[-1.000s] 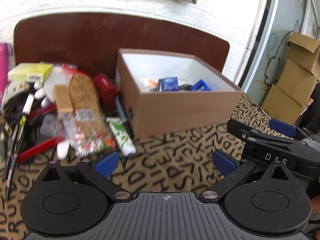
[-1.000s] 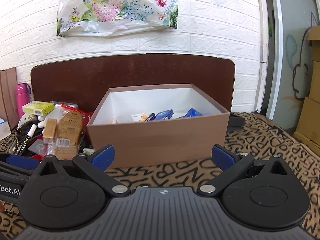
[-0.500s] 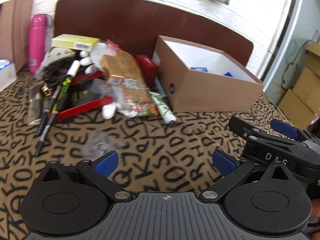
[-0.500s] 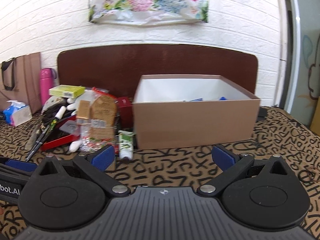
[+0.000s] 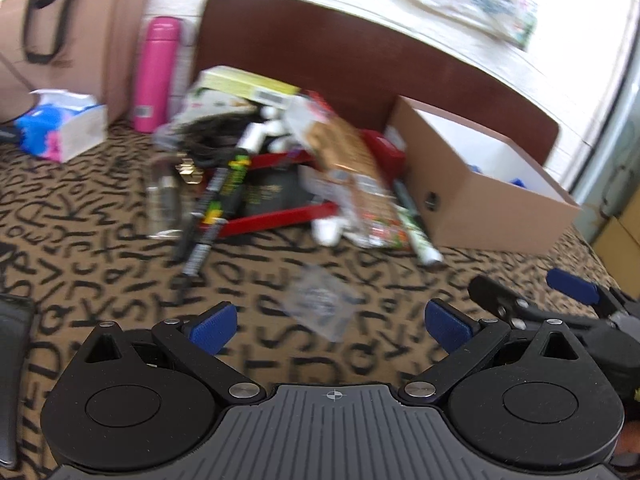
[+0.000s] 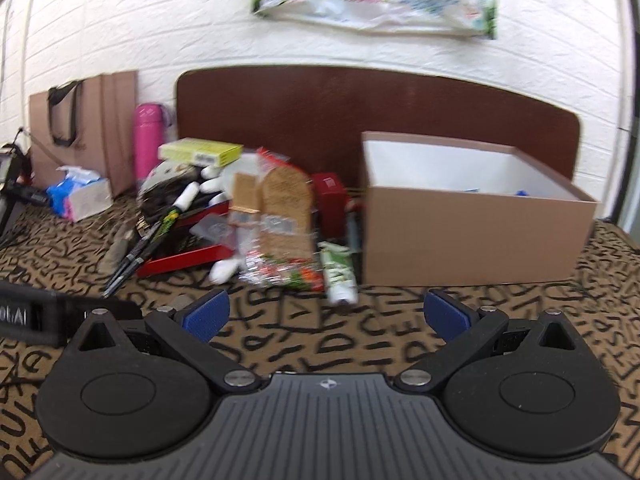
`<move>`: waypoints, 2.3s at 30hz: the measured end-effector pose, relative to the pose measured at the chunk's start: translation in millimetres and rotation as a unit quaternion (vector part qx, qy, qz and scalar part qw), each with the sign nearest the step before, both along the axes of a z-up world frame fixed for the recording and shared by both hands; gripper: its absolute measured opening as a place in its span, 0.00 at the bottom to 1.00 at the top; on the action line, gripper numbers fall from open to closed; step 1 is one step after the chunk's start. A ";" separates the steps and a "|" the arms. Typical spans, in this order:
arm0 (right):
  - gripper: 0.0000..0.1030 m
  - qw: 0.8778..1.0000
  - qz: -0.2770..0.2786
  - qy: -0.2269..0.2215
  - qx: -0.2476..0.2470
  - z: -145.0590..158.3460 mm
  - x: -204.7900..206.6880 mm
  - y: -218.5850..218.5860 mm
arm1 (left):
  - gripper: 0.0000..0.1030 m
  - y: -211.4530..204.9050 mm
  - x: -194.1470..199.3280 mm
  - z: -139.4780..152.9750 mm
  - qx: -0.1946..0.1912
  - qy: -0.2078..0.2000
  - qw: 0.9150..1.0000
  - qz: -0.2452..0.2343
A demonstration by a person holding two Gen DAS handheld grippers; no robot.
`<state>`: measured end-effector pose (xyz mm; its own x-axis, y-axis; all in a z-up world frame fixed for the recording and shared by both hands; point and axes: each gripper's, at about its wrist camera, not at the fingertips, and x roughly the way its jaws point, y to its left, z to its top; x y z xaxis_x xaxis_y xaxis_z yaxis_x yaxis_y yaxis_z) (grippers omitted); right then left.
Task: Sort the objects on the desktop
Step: 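Reach both grippers to the black markers beside the red tray, then grasp a black marker with the right gripper while the left gripper grasps another black marker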
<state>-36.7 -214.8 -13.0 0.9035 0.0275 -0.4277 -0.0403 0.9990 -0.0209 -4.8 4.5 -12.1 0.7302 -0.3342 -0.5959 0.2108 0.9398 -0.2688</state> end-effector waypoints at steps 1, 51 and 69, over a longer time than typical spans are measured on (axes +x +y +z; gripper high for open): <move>1.00 1.000 0.008 0.003 -0.001 -1.3 3.6 6.1 | 1.00 7.0 2.3 -0.4 -0.002 0.001 1.000 0.008; 0.26 0.981 0.164 0.103 0.024 -52.3 111.6 152.0 | 0.38 90.3 155.5 -46.9 -0.053 0.055 0.997 0.002; 0.10 0.974 0.170 0.143 0.040 -44.0 79.6 97.4 | 0.06 65.5 88.1 -44.6 -0.023 0.097 0.994 -0.046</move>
<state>43.0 -117.4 -57.0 0.6805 0.3488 -0.6444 -0.3625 0.9245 0.1176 83.3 70.0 -56.7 0.5686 -0.4244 -0.7047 0.2358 0.9048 -0.3546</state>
